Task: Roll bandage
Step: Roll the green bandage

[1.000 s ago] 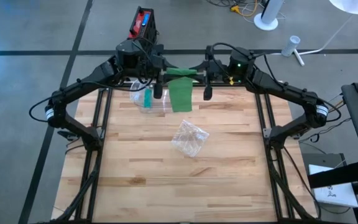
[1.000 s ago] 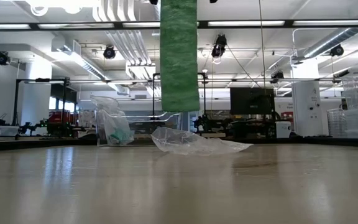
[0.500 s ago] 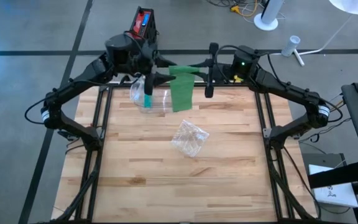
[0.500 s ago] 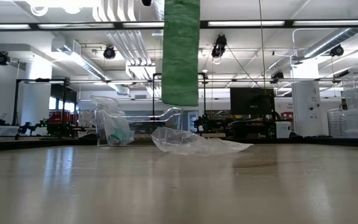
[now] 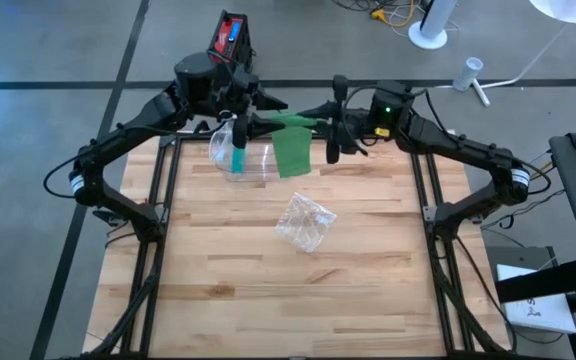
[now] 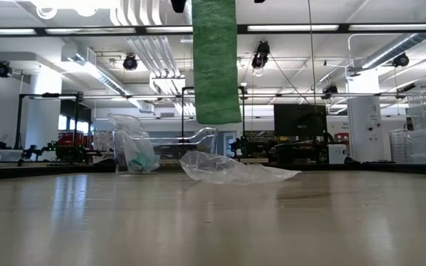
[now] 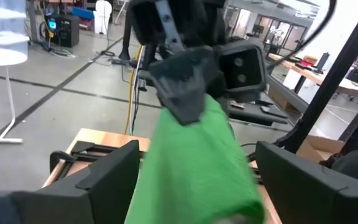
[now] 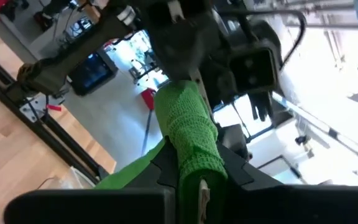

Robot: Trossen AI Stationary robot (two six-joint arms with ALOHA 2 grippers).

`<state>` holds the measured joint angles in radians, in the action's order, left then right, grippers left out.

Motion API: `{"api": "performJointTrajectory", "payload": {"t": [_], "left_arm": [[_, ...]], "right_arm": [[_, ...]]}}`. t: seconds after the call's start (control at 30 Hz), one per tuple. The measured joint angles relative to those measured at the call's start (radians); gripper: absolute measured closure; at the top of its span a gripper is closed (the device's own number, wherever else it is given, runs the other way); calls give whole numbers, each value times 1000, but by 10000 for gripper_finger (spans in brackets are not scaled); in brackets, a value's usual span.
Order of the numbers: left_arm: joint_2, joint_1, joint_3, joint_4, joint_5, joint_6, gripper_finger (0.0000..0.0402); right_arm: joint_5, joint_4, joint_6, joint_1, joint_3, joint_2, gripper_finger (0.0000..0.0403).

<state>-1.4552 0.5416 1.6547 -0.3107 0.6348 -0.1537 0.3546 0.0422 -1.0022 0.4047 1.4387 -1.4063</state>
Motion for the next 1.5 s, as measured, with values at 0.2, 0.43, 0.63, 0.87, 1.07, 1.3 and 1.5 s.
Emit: {"api": "performJointTrajectory", "payload": {"t": [0.2,0.43,0.63,0.87,1.07,1.3,1.5], "left_arm": [[-14,1,0,15,0,11,112],[-16,2,0,-13,11,38,190],[-16,2,0,-14,11,100,296],[-13,1,0,-38,-33,279,355],[-6,0,0,-82,-129,514,355],[-5,-28,0,-89,-129,564,355],[-4,-48,0,-117,-153,623,355]], "right_arm": [[-52,-1,-55,-24,-1,-5,364],[-102,16,-56,-25,-1,-5,364],[-105,14,-13,-27,-3,-5,355],[-88,14,446,-27,-3,2,221],[-82,15,775,-18,26,2,129],[-84,-39,768,12,28,-31,130],[-55,-57,766,44,29,-37,179]]}}
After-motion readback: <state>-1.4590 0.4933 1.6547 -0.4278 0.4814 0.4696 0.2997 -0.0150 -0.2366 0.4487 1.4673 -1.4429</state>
